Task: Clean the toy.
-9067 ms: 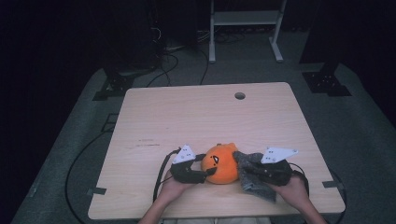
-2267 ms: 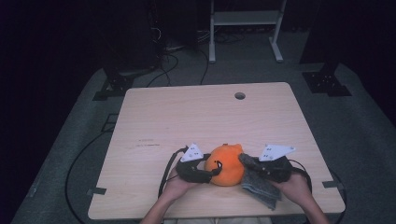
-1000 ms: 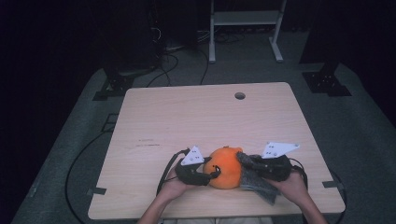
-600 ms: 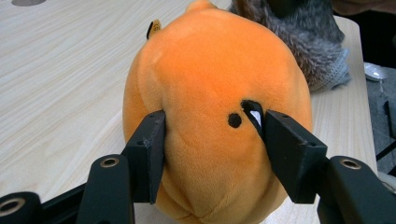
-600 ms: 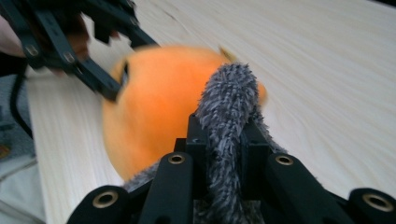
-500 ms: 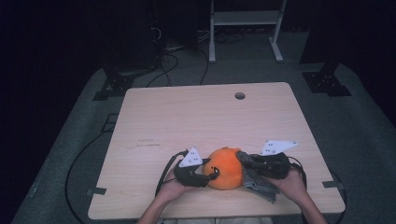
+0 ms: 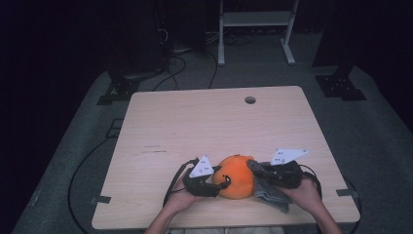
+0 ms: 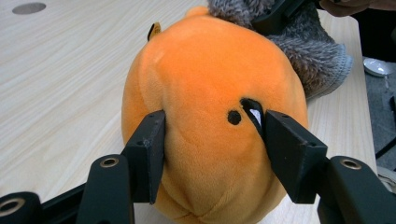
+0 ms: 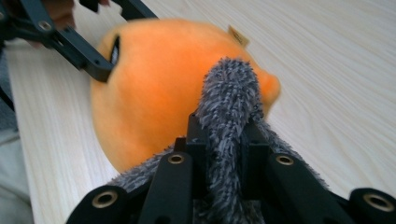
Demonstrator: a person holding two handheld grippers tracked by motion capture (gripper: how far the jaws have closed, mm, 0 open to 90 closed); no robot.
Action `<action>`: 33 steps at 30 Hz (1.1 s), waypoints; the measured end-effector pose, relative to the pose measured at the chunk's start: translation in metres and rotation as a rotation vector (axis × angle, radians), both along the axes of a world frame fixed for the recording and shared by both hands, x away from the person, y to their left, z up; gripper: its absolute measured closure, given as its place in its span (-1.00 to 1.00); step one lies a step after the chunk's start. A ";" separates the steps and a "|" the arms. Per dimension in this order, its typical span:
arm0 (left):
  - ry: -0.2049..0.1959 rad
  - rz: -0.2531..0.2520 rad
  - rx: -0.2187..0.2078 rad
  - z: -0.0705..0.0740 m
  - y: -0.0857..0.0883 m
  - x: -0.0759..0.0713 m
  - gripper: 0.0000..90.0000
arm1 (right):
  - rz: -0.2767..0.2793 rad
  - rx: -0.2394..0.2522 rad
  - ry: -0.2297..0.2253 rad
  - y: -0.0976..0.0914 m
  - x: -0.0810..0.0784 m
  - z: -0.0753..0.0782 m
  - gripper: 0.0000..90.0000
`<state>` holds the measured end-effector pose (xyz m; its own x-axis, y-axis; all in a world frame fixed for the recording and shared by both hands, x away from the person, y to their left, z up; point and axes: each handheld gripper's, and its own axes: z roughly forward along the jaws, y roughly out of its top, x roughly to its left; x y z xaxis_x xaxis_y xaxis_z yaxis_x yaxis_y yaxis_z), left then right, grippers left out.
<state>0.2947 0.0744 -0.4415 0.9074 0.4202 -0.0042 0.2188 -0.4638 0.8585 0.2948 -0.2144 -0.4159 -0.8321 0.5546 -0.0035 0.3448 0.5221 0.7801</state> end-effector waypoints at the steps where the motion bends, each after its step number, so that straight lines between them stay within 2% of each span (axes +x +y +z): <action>1: 0.000 0.001 0.004 0.000 -0.002 0.000 -0.08 | -0.003 -0.019 -0.015 0.000 -0.001 0.001 0.72; 2: -0.003 0.002 0.005 0.000 -0.002 0.000 -0.08 | 0.001 -0.019 -0.029 0.001 -0.004 0.003 0.72; 4: 0.000 0.008 0.002 -0.001 -0.002 0.000 -0.08 | 0.035 0.045 -0.041 0.006 -0.008 0.009 0.72; 6: -0.001 0.012 0.003 -0.001 -0.001 0.000 -0.07 | 0.075 0.066 -0.058 0.015 -0.011 0.014 0.71; 9: -0.002 0.015 0.000 -0.001 0.000 0.000 -0.08 | 0.071 0.004 -0.061 0.019 -0.011 0.010 0.71; 11: -0.005 0.019 -0.002 0.000 -0.002 -0.001 -0.08 | 0.043 -0.042 -0.059 0.011 -0.008 0.006 0.71; 12: -0.010 0.015 0.002 0.000 -0.003 -0.001 -0.08 | 0.030 -0.048 -0.049 0.008 -0.007 0.006 0.71; 14: -0.019 0.018 0.006 0.001 -0.007 -0.002 -0.09 | 0.029 -0.011 -0.051 0.005 -0.010 0.008 0.71; 17: -0.024 0.027 -0.001 0.000 -0.012 -0.003 -0.10 | 0.076 0.039 -0.099 0.019 -0.015 0.019 0.70; 20: -0.024 0.025 -0.002 -0.001 -0.010 -0.004 -0.11 | 0.087 -0.010 -0.102 0.030 -0.013 0.015 0.70; 23: -0.019 0.022 -0.007 -0.001 -0.009 -0.003 -0.11 | 0.069 -0.040 -0.074 0.022 -0.010 0.010 0.71; 25: -0.025 0.021 -0.008 0.000 -0.011 -0.003 -0.11 | 0.048 -0.046 -0.066 0.013 -0.010 0.010 0.71; 27: -0.032 0.022 -0.009 0.000 -0.015 -0.004 -0.12 | 0.040 0.002 -0.067 0.012 -0.012 0.013 0.71; 28: -0.035 0.023 -0.012 0.000 -0.016 -0.004 -0.13 | 0.060 0.027 -0.078 0.016 -0.013 0.017 0.71; 29: -0.039 0.025 -0.010 0.000 -0.017 -0.004 -0.14 | 0.071 0.032 -0.085 0.022 -0.015 0.020 0.71; 31: -0.037 0.028 -0.012 0.000 -0.016 -0.004 -0.18 | 0.081 -0.006 -0.097 0.031 -0.014 0.019 0.71; 33: -0.013 0.042 -0.045 0.001 -0.012 -0.002 -0.37 | 0.078 -0.016 -0.081 0.031 -0.012 0.013 0.72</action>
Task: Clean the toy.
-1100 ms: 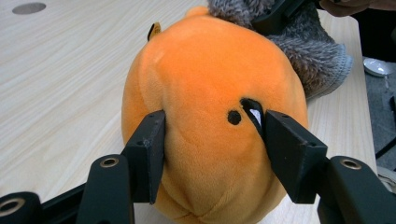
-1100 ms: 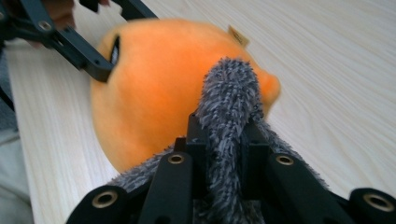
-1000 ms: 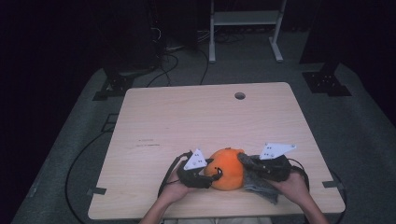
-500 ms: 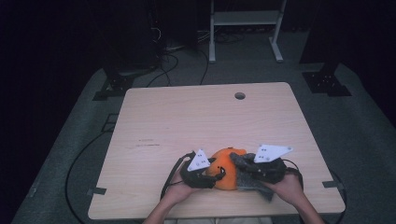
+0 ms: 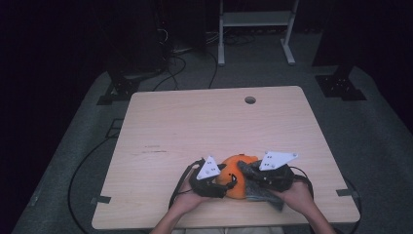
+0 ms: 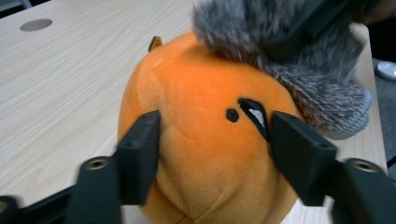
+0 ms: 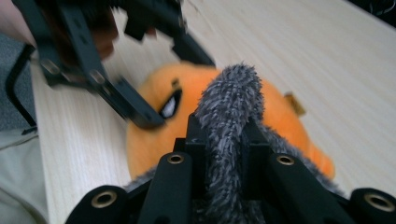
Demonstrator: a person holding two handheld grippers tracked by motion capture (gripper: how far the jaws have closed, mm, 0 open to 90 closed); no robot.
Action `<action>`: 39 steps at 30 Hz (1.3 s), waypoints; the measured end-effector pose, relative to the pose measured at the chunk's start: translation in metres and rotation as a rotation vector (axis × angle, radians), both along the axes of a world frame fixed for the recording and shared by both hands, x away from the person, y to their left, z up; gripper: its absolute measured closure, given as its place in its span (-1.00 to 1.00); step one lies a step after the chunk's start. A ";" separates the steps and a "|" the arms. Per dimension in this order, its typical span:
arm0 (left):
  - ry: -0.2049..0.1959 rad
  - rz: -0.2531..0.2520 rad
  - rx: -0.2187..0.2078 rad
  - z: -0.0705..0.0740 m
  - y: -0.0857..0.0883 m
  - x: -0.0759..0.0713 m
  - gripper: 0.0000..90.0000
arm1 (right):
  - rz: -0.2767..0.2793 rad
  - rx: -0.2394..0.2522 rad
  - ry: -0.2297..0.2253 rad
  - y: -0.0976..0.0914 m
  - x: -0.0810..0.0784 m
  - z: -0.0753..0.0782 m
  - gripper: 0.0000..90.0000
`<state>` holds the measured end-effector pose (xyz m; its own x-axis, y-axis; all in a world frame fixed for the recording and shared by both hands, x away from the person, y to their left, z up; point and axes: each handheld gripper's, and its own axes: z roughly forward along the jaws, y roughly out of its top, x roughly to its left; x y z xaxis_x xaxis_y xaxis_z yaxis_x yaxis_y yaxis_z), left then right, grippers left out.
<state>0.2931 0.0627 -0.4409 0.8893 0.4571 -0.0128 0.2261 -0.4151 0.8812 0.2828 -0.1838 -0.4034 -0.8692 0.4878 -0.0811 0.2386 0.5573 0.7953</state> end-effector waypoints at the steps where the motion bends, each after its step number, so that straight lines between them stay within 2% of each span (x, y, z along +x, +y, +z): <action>1: 0.019 0.010 -0.018 0.001 0.002 0.002 -0.51 | -0.007 -0.011 0.002 -0.002 0.000 -0.002 0.72; 3: 0.074 0.041 -0.017 -0.001 0.003 0.007 -0.75 | -0.020 -0.016 -0.002 -0.010 0.000 -0.003 0.72; 5: 0.173 0.026 -0.062 -0.005 0.005 0.014 -0.78 | -0.032 -0.013 0.005 -0.018 -0.001 -0.004 0.72; 6: 0.204 0.008 -0.086 -0.007 0.005 0.015 -0.71 | -0.036 -0.008 0.011 -0.020 -0.001 -0.005 0.72; 7: 0.185 0.005 -0.083 -0.007 0.004 0.014 -0.61 | -0.038 -0.005 0.015 -0.021 -0.002 -0.005 0.72; 8: 0.150 0.008 -0.072 -0.006 0.002 0.012 -0.48 | -0.038 -0.006 0.012 -0.020 -0.003 -0.003 0.72; 10: 0.088 0.003 -0.036 -0.002 -0.001 0.006 -0.26 | -0.020 0.043 -0.002 -0.017 -0.005 0.004 0.72; 12: 0.013 -0.016 0.014 0.004 -0.005 -0.001 -0.15 | 0.013 0.087 -0.021 -0.011 -0.009 0.012 0.72; 13: -0.013 -0.020 0.036 0.007 -0.006 -0.004 -0.13 | 0.023 0.085 -0.030 -0.008 -0.011 0.014 0.72; 15: -0.035 -0.016 0.045 0.011 -0.005 -0.005 -0.11 | 0.028 0.059 -0.039 -0.005 -0.010 0.012 0.72; 17: -0.024 -0.016 0.038 0.013 -0.002 -0.004 -0.11 | 0.008 0.035 -0.030 -0.010 -0.008 0.007 0.72; 20: -0.029 -0.025 0.039 0.013 -0.004 -0.006 -0.11 | -0.004 0.040 -0.001 -0.019 -0.007 0.004 0.72; 22: -0.061 -0.031 0.058 0.015 -0.008 -0.009 -0.11 | 0.010 0.062 -0.017 -0.017 -0.012 0.009 0.72; 24: -0.104 -0.039 0.088 0.016 -0.013 -0.014 -0.10 | 0.050 0.095 -0.034 -0.009 -0.018 0.016 0.72; 26: -0.144 -0.036 0.129 0.017 -0.015 -0.017 -0.10 | 0.065 0.068 -0.052 -0.001 -0.019 0.018 0.72; 28: -0.122 -0.035 0.118 0.016 -0.011 -0.014 -0.10 | 0.059 0.051 -0.042 -0.004 -0.017 0.014 0.72; 30: -0.099 -0.032 0.103 0.015 -0.007 -0.011 -0.10 | 0.021 0.006 -0.050 -0.013 -0.014 0.010 0.72; 32: -0.097 -0.031 0.096 0.016 -0.005 -0.009 -0.10 | -0.018 -0.005 -0.032 -0.022 -0.011 0.008 0.72; 34: -0.126 -0.030 0.100 0.018 -0.005 -0.009 -0.10 | -0.023 0.019 -0.025 -0.026 -0.011 0.010 0.72; 36: -0.143 -0.027 0.108 0.022 -0.003 -0.009 -0.10 | -0.027 0.047 -0.040 -0.024 -0.011 0.014 0.72; 38: -0.123 -0.022 0.093 0.022 0.000 -0.007 -0.11 | -0.025 0.067 -0.024 -0.020 -0.005 0.013 0.72; 39: -0.090 -0.022 0.088 0.020 0.000 -0.006 -0.17 | -0.025 0.058 -0.010 -0.018 -0.002 0.009 0.72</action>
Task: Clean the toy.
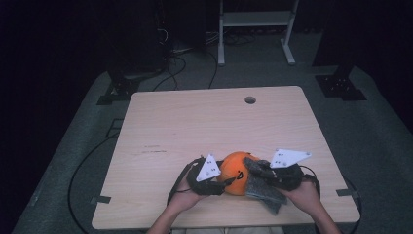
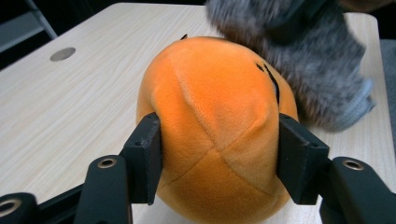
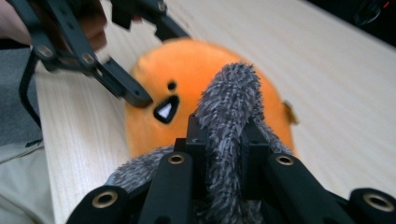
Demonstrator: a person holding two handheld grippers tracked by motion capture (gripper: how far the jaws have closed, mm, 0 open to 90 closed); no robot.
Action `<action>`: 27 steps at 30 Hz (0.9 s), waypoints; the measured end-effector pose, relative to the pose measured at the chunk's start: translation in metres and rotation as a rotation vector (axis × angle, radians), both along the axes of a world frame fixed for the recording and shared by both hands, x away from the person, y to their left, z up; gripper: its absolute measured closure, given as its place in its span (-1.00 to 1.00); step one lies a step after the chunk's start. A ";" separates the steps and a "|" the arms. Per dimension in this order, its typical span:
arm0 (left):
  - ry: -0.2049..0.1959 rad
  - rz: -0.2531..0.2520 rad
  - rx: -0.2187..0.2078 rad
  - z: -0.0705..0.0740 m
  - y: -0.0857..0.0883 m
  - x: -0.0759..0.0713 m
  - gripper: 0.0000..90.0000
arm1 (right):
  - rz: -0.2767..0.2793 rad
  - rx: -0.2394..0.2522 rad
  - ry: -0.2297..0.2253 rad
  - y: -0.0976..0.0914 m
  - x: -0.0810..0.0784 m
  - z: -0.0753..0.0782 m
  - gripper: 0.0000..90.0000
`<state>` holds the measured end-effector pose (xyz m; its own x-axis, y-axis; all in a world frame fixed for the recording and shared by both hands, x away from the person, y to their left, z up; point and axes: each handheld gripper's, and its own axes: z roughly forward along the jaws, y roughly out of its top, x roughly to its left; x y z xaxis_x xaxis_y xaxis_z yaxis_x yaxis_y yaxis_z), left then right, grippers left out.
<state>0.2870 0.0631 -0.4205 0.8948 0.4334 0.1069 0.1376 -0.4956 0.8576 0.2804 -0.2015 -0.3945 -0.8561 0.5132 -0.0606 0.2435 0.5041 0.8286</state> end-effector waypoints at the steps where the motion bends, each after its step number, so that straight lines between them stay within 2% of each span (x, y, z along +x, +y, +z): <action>1: 0.037 0.008 -0.015 -0.003 0.000 0.002 -0.28 | 0.004 -0.011 0.015 0.002 0.002 -0.005 0.72; 3: 0.110 0.022 -0.082 -0.006 0.000 0.005 -0.46 | 0.011 -0.022 0.031 0.005 0.002 -0.012 0.72; 4: 0.120 0.024 -0.107 -0.007 0.000 0.005 -0.45 | 0.017 -0.022 0.041 0.005 0.001 -0.011 0.72; 7: 0.084 0.028 -0.097 -0.008 -0.002 0.002 -0.30 | 0.016 -0.025 0.045 0.001 -0.003 -0.005 0.72; 8: 0.075 0.024 -0.090 -0.008 -0.004 0.001 -0.28 | 0.024 -0.018 0.036 0.001 -0.006 -0.002 0.72; 10: 0.030 0.013 -0.063 -0.007 -0.008 -0.003 -0.25 | 0.060 -0.005 0.017 0.006 -0.011 0.005 0.72; 12: -0.024 -0.012 -0.022 -0.007 -0.013 -0.008 -0.24 | 0.078 -0.035 -0.017 0.016 -0.016 0.009 0.72; 13: -0.036 -0.013 -0.002 -0.006 -0.013 -0.010 -0.24 | 0.087 -0.052 -0.025 0.020 -0.016 0.010 0.72; 14: -0.026 -0.016 -0.001 -0.006 -0.012 -0.010 -0.25 | 0.089 -0.075 -0.028 0.023 -0.017 0.009 0.72; 15: 0.022 -0.016 -0.034 -0.005 -0.010 -0.007 -0.28 | 0.087 -0.094 -0.033 0.024 -0.017 0.007 0.72; 17: 0.168 -0.001 -0.158 -0.003 -0.004 0.000 -0.38 | 0.092 -0.103 -0.021 0.022 -0.017 0.004 0.72; 18: 0.207 0.010 -0.204 -0.002 -0.002 0.002 -0.34 | 0.096 -0.106 -0.012 0.021 -0.018 0.003 0.72; 19: 0.197 0.017 -0.201 -0.003 -0.002 0.002 -0.27 | 0.100 -0.111 -0.015 0.020 -0.019 0.005 0.72; 20: 0.158 0.023 -0.173 -0.003 -0.004 0.000 -0.21 | 0.095 -0.108 -0.015 0.019 -0.019 0.007 0.72; 21: 0.138 0.026 -0.158 -0.003 -0.005 -0.001 -0.18 | 0.089 -0.098 -0.015 0.019 -0.019 0.010 0.72; 24: 0.089 0.021 -0.122 -0.003 -0.009 -0.005 -0.11 | 0.047 -0.067 -0.039 0.019 -0.017 0.017 0.72; 25: 0.076 0.020 -0.111 -0.003 -0.009 -0.006 -0.11 | 0.044 -0.080 -0.047 0.020 -0.016 0.018 0.72; 26: 0.078 0.019 -0.107 -0.003 -0.009 -0.006 -0.11 | 0.045 -0.098 -0.051 0.020 -0.014 0.018 0.72; 27: 0.098 0.020 -0.117 -0.003 -0.007 -0.004 -0.12 | 0.045 -0.103 -0.046 0.020 -0.013 0.016 0.72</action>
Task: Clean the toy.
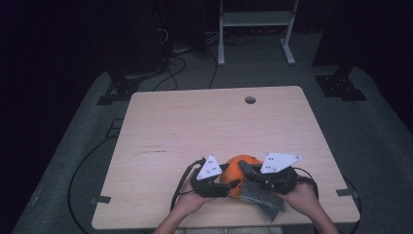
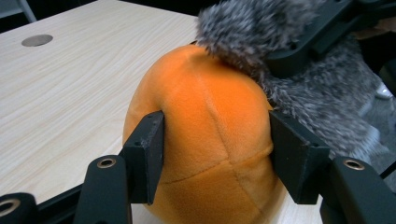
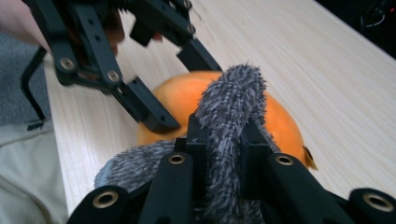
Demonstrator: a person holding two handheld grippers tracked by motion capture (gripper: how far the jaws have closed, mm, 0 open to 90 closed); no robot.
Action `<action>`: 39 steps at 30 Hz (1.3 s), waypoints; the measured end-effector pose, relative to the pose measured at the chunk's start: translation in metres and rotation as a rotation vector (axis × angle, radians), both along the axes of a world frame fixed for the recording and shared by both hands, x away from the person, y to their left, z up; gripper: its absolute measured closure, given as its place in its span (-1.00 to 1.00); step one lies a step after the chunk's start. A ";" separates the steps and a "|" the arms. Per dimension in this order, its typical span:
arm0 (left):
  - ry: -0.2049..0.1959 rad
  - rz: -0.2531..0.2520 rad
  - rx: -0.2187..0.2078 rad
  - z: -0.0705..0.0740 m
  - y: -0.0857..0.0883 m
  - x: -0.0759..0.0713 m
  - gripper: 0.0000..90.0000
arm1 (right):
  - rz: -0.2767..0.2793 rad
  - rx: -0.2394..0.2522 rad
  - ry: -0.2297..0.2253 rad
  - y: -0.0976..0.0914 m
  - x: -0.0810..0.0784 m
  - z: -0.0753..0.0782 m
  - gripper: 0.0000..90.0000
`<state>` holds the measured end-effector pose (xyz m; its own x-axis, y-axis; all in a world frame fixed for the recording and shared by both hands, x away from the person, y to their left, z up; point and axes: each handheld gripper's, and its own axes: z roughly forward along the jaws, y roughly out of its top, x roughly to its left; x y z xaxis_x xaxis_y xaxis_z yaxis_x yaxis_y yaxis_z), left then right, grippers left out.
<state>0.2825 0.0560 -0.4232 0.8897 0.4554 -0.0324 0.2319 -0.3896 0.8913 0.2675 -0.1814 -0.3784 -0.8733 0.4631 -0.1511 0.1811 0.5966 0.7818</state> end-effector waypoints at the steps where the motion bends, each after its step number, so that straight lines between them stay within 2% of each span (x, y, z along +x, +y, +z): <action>1: 0.033 -0.002 -0.019 0.000 0.002 0.003 -0.17 | -0.002 -0.002 0.012 -0.001 0.001 -0.002 0.73; 3: 0.121 0.001 -0.083 0.001 0.006 0.009 -0.32 | 0.001 0.006 0.048 -0.004 0.002 -0.009 0.73; 4: 0.137 0.003 -0.095 0.001 0.007 0.010 -0.33 | 0.010 0.002 0.066 -0.004 0.002 -0.011 0.73; 5: 0.129 0.007 -0.088 0.000 0.005 0.009 -0.32 | 0.011 0.000 0.072 -0.003 0.000 -0.011 0.73; 7: 0.082 0.019 -0.050 0.000 0.002 0.006 -0.20 | 0.024 -0.015 0.068 0.000 0.000 -0.006 0.73; 8: 0.062 0.016 -0.037 0.000 0.001 0.004 -0.15 | 0.024 -0.007 0.054 0.001 -0.001 -0.002 0.73; 10: 0.013 0.003 0.004 0.001 -0.002 0.000 -0.09 | 0.030 0.041 0.050 0.003 -0.001 0.004 0.73; 12: -0.023 -0.004 0.038 0.000 -0.003 -0.003 -0.05 | 0.034 0.002 0.028 0.008 -0.001 0.005 0.73; 13: -0.026 -0.007 0.044 0.000 -0.002 -0.002 -0.04 | 0.037 -0.015 0.024 0.009 0.000 0.004 0.73; 16: 0.002 0.000 0.036 -0.001 0.006 0.002 -0.04 | 0.018 -0.078 0.017 0.003 0.002 -0.003 0.73; 17: 0.019 0.002 0.019 0.000 0.007 0.004 -0.09 | 0.006 -0.079 0.035 -0.001 0.003 -0.006 0.73; 19: 0.045 0.019 -0.005 0.005 0.005 0.005 -0.34 | 0.006 -0.066 0.052 -0.004 0.004 -0.011 0.73; 21: 0.026 0.020 0.021 0.006 0.000 0.003 -0.38 | 0.010 -0.071 0.053 -0.003 0.002 -0.011 0.73; 24: -0.009 0.018 0.037 0.001 -0.002 -0.001 -0.16 | 0.014 -0.093 0.046 -0.001 0.002 -0.007 0.73; 28: -0.085 -0.035 0.103 0.001 -0.006 -0.009 -0.05 | 0.026 -0.016 0.044 0.003 0.001 0.003 0.73; 30: -0.117 -0.052 0.144 0.002 -0.006 -0.013 -0.05 | 0.033 -0.017 0.029 0.008 0.002 0.005 0.73; 31: -0.112 -0.055 0.147 0.002 -0.004 -0.012 -0.06 | 0.034 -0.031 0.026 0.010 0.002 0.003 0.73; 32: -0.090 -0.054 0.130 0.003 -0.002 -0.010 -0.09 | 0.037 -0.042 0.027 0.010 0.002 0.001 0.73; 35: 0.030 -0.035 0.024 0.007 0.002 -0.002 -0.41 | 0.037 -0.016 0.064 0.009 0.004 -0.008 0.74; 36: 0.038 -0.025 0.019 0.006 0.000 -0.002 -0.44 | 0.043 -0.004 0.077 0.010 0.003 -0.009 0.74; 37: 0.019 -0.018 0.048 0.005 -0.003 -0.003 -0.44 | 0.051 -0.002 0.076 0.011 0.002 -0.009 0.73; 38: -0.007 -0.012 0.066 0.003 -0.003 -0.004 -0.35 | 0.055 -0.009 0.063 0.012 0.001 -0.008 0.73; 39: -0.003 -0.009 0.055 0.002 -0.003 -0.004 -0.28 | 0.055 -0.011 0.064 0.011 0.002 -0.007 0.73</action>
